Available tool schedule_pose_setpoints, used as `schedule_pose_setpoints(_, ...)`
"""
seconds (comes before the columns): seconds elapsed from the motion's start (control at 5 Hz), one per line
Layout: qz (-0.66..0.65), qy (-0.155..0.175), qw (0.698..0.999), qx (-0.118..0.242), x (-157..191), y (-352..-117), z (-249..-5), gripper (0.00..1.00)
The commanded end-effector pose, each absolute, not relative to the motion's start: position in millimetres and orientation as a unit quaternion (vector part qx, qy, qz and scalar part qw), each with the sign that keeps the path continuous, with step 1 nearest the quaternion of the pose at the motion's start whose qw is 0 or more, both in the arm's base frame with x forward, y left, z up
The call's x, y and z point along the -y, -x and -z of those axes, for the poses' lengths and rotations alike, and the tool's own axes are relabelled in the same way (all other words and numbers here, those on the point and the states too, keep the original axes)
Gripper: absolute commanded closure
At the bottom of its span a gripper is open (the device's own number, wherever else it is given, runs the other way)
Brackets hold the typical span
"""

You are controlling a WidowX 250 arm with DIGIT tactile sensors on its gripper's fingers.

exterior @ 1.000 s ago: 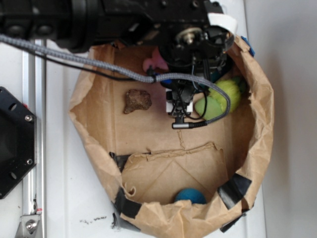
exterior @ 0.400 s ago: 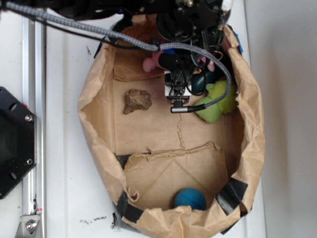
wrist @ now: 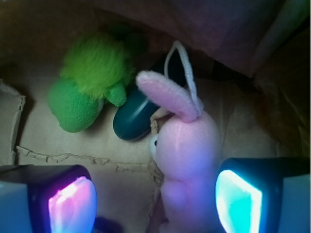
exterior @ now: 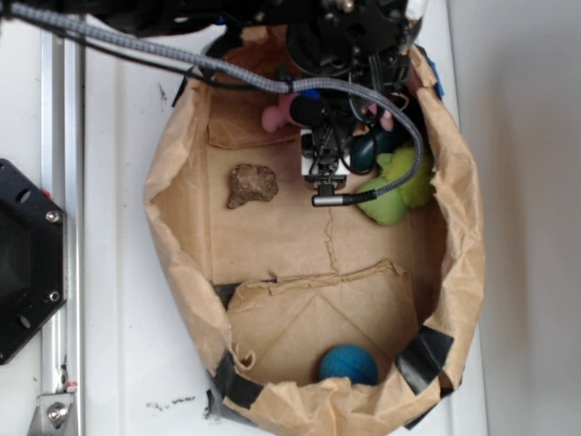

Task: Grab the pink bunny.

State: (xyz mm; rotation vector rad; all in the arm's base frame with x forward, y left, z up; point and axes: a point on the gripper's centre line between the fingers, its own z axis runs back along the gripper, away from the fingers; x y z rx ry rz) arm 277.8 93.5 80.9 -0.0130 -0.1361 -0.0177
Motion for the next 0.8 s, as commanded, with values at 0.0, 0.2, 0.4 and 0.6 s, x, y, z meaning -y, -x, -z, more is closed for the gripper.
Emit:
schedule_pose_setpoints(0.0,0.013,-0.009,0.996,0.088,-103.6,-292.4,-63.9,0.0)
schedule_pose_setpoints(0.2,0.029,-0.014,0.996,0.087,-97.3,-292.9,-54.3,0.0)
schedule_pose_setpoints(0.4,0.03,-0.009,0.995,0.091,-93.4,-291.0,-50.1,1.0)
schedule_pose_setpoints(0.6,0.034,-0.013,0.996,0.085,-91.8,-289.8,-44.4,1.0)
